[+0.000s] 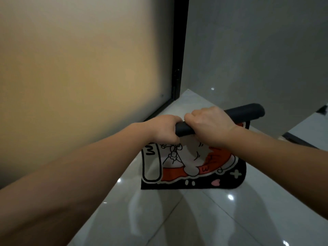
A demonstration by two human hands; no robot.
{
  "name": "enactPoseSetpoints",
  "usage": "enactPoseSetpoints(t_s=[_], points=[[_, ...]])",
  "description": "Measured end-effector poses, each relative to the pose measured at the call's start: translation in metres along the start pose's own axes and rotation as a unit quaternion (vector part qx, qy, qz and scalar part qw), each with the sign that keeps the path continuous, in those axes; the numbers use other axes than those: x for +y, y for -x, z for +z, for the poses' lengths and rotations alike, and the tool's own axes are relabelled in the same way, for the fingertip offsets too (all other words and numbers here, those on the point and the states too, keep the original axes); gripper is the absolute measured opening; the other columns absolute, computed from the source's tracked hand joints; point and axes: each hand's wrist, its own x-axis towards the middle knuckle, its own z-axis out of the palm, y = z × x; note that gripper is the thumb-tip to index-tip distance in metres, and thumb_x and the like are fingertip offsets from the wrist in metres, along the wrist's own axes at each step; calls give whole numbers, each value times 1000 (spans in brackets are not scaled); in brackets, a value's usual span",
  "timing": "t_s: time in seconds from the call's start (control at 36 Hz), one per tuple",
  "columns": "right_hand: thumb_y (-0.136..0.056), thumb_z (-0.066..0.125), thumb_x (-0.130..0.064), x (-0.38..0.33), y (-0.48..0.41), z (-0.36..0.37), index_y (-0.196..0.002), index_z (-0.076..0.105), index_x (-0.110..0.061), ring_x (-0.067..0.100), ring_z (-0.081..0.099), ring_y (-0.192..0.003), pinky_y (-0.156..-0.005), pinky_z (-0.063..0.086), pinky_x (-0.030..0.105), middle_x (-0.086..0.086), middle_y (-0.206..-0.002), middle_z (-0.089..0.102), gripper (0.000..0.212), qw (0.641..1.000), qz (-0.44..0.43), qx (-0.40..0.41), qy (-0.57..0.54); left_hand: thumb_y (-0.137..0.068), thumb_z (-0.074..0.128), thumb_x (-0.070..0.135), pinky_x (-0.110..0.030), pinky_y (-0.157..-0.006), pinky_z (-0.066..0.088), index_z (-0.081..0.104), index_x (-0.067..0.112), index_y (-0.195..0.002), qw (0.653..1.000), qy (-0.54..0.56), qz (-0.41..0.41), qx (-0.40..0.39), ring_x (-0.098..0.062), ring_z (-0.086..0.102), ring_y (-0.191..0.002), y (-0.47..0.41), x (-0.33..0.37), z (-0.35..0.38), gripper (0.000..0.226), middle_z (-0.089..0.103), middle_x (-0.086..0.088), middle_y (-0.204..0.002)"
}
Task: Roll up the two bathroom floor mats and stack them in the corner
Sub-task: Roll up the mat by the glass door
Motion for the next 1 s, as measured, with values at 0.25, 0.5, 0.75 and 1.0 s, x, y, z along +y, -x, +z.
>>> enactPoseSetpoints(t_s=[0.25, 0.5, 0.75, 1.0], points=[[-69, 69, -49, 27, -6, -6, -110, 50, -33, 19, 59, -80, -71, 48, 33, -5, -90, 62, 48, 920, 96, -305, -227, -86, 55, 21, -33, -61, 35, 49, 19, -103, 947, -237, 45, 212, -26, 62, -87, 2, 0, 24, 18, 62, -2, -97], [-78, 62, -25, 29, 7, 8, -91, 55, -27, 24, 59, -78, -62, 41, 31, -4, -77, 58, 15, 933, 120, -259, -219, -76, 65, 33, -34, -61, 37, 43, 20, -100, 960, -223, 36, 166, -24, 59, -81, -4, 8, 19, 35, 54, 1, -88], [-68, 69, -18, 25, 13, 13, -83, 55, -15, 26, 56, -52, -46, 30, 28, 4, -65, 59, 20, 999, -36, 4, 26, -74, 70, 24, -35, -75, 52, 53, 24, -114, 999, -14, 4, 36, -21, 60, -88, 0, -1, 7, 44, 63, 0, -96], [-69, 68, -43, 28, 2, -5, -111, 51, -35, 17, 59, -82, -73, 51, 36, -6, -94, 60, 45, 931, 89, -286, -209, -82, 55, 16, -35, -63, 39, 48, 21, -108, 955, -206, 65, 203, -26, 60, -87, 3, -5, 24, 28, 61, -2, -98]])
